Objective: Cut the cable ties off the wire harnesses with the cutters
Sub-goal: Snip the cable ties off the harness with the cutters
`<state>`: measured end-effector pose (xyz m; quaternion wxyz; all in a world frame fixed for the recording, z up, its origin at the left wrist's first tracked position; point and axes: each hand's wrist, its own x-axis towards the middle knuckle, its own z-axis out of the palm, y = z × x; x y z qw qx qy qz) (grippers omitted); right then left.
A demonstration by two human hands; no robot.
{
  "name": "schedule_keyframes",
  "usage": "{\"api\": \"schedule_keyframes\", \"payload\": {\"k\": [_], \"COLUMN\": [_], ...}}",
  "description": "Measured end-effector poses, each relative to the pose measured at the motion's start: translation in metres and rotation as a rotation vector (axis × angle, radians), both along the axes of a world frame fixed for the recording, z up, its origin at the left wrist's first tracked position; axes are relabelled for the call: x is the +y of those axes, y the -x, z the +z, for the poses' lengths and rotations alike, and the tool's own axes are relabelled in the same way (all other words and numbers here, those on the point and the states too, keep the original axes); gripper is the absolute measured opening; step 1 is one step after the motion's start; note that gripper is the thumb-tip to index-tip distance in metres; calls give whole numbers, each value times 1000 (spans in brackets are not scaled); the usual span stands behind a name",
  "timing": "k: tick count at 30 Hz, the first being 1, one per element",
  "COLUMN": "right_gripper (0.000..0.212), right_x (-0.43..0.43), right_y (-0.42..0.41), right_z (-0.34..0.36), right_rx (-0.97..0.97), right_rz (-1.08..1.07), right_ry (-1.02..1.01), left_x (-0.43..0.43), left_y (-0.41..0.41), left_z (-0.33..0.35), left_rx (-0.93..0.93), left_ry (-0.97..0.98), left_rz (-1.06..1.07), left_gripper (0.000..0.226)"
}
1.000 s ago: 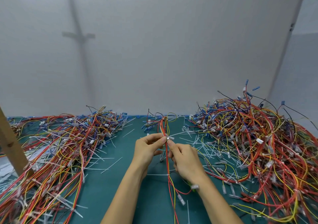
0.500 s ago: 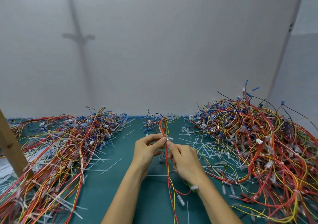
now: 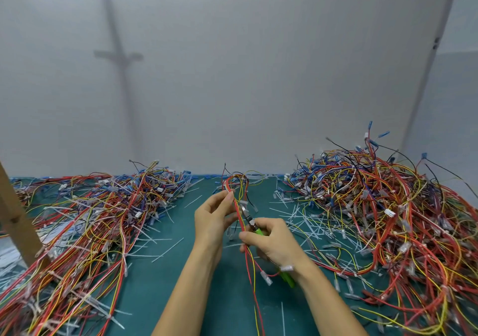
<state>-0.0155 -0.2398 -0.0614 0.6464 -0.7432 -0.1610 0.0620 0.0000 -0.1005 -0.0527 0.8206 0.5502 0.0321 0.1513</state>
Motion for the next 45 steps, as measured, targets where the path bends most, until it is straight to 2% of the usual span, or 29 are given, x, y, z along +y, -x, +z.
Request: {"api": "schedule_keyframes", "payload": {"k": [2,4,6,9,11,16,20,23,26,31,34,40,45], "right_gripper": [19,20,18,17,17,23,27,37,39,41,42,43,46], "right_x": [2,2,-2,-8,-9,-5,-9,-9,-6,-6,-7,-8,-8], "right_y": [-1,-4,-7,-9,-10,-9,-9,-9,-8,-8,-9,-11,-11], "right_z": [0,-1,0,0,-1,-5,-7,-7,-7,-4,-4,-6,-7], "right_rx": [-46,-40,-35,-36,-32,-182,-245,-237,-216,-225,-233,-236,-242], "right_rz": [-91,-180,-254,-296,-297,-333,-405,-457,-487,-529,-544,-548,-543], "right_ry": [-32,-154,-237,-297,-321,-157,-2,148,216,126,89,110,197], "left_x": [2,3,1,2,5,-2,-3,-4,-5,-2,0,2,1], "left_y": [-1,0,2,4,5,11,12,12,11,8,5,3,0], "left_z": [0,-1,0,2,3,1,-2,-4,-7,-10,-9,-7,-5], "left_rx": [20,65,128,269,322,375,323,245,219,235,240,214,160], "left_ry": [-107,-221,-256,-67,-1,-145,-59,-31,-4,47,100,137,286], "left_rz": [0,-17,-66,-254,-411,-629,-691,-704,-704,-682,-642,-567,-393], "left_gripper": [12,17,27,53,61,37,29,29,30,21,28,19,28]}}
